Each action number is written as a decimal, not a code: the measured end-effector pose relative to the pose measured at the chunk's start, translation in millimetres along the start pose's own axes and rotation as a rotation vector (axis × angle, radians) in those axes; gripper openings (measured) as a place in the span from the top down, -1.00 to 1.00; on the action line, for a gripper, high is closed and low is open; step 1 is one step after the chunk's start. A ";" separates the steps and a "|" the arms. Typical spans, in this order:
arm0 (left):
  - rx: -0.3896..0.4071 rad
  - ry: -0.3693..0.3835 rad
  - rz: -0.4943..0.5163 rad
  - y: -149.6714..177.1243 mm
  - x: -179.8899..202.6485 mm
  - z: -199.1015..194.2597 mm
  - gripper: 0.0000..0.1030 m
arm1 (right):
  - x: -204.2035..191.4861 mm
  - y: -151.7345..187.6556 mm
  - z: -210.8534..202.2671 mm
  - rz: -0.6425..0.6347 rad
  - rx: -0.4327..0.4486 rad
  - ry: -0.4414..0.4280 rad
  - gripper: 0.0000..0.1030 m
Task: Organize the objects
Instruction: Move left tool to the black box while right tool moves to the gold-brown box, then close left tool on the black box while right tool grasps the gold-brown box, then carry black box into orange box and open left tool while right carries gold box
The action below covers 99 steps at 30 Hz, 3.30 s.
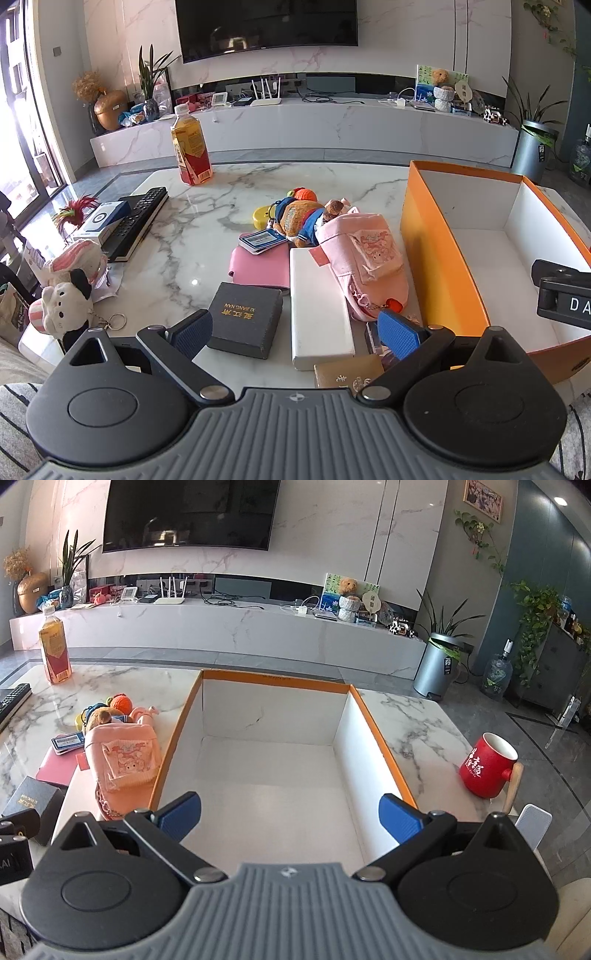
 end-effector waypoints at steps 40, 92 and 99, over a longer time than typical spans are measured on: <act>-0.237 0.022 0.074 -0.9 -95.3 58.5 -1.00 | -159.7 78.0 -29.9 -0.165 -0.179 -0.491 -0.96; -0.245 0.018 -0.026 12.1 -102.4 96.8 -0.78 | -165.7 72.9 -36.7 -0.074 -0.051 -0.574 -0.20; -0.086 0.092 -0.083 -12.2 -94.2 38.4 -0.77 | -133.2 41.6 -57.8 0.035 0.013 -0.585 -0.20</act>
Point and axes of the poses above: each gripper's, at about its wrist camera, not at the fingertips, and z roughly the way its jaws point, x to its right, y to its underside, the point moved 8 cm from there along z, roughly the way its jaws point, and after that the axes turned 13 degrees about y, right-handed, at the moved point
